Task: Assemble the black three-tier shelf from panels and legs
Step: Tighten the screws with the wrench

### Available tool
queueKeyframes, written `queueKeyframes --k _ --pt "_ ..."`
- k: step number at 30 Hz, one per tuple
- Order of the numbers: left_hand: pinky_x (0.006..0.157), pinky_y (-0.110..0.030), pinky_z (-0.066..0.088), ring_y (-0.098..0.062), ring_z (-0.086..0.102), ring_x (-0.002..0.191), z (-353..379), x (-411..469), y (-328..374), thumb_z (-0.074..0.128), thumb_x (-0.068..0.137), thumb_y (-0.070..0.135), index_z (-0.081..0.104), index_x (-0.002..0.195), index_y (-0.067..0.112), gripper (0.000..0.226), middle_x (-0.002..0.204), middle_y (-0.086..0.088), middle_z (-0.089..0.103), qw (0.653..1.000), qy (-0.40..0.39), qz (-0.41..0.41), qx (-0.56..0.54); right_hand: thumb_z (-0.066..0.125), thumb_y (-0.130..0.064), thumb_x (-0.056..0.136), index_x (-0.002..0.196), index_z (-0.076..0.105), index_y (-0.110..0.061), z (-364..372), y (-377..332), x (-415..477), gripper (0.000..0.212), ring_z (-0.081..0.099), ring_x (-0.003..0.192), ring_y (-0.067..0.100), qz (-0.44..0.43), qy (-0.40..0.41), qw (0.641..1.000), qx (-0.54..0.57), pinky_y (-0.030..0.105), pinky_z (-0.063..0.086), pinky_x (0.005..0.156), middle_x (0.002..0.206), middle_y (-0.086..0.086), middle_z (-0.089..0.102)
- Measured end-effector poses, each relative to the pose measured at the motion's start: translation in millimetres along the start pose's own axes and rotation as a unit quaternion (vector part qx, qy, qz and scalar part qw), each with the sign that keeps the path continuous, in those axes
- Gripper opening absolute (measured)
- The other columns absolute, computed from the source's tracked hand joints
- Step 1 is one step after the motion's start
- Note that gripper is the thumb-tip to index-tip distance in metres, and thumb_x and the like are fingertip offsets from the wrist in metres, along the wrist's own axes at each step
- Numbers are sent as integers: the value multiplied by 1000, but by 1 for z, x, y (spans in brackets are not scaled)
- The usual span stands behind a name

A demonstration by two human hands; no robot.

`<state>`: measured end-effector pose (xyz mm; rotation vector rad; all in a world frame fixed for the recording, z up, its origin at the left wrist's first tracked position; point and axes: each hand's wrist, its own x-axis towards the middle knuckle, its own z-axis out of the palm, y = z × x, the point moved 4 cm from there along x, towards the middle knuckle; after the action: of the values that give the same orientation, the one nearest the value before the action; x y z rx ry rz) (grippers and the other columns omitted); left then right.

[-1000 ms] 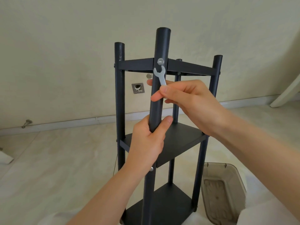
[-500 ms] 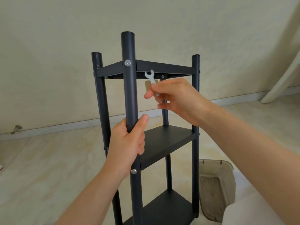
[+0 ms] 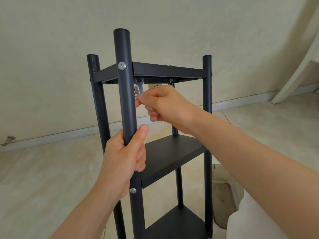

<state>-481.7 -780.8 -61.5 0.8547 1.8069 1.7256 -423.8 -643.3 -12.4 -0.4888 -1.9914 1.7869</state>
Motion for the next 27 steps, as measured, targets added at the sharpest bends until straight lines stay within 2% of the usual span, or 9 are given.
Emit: queueKeyframes --k 4,7,9,15,22,24,27 --pt "38 -21 31 -12 30 38 0 1 -1 67 66 65 43 59 19 53 47 4 35 1000 2 -10 1 48 -16 103 71 66 -15 5 -1 5 37 34 54 12 -2 10 1000 3 27 40 59 59 -3 37" --pt "38 -21 31 -11 31 37 0 1 -1 65 64 69 46 54 25 49 46 4 36 1000 4 -14 4 48 -14 103 45 61 -26 11 -3 7 60 30 55 13 -15 10 1000 14 26 37 56 60 -2 32" --pt "39 -21 32 -10 32 37 1 1 -1 61 64 73 49 54 28 48 47 3 38 1000 2 -14 3 47 -14 103 37 58 -30 13 -5 7 69 29 56 14 -26 14 999 20 26 36 56 63 1 30" --pt "39 -21 33 -11 32 36 -2 -1 -1 49 70 81 52 58 25 57 46 3 37 1000 -5 -8 -5 49 -15 102 38 58 -31 14 -8 8 67 30 55 14 -50 37 998 -7 25 36 55 60 0 29" --pt "39 -20 34 -11 33 37 -5 -2 -1 44 73 82 52 58 26 58 45 3 37 1000 -10 -8 0 52 -16 101 58 63 -23 14 -10 6 45 30 53 13 -71 47 996 -23 24 37 53 56 -2 30" --pt "39 -21 33 -11 32 37 -5 -2 -1 44 72 82 52 58 26 59 45 3 37 1000 -10 -9 -5 52 -16 101 55 63 -26 15 -11 6 49 30 52 12 -73 46 996 -21 24 37 53 54 -4 30" --pt "39 -21 33 -12 32 38 -5 -2 -2 45 73 86 52 59 25 63 46 2 36 1000 -11 -12 -6 50 -14 102 40 58 -33 16 -13 6 65 29 50 11 -84 42 995 -28 24 37 53 51 -7 29"
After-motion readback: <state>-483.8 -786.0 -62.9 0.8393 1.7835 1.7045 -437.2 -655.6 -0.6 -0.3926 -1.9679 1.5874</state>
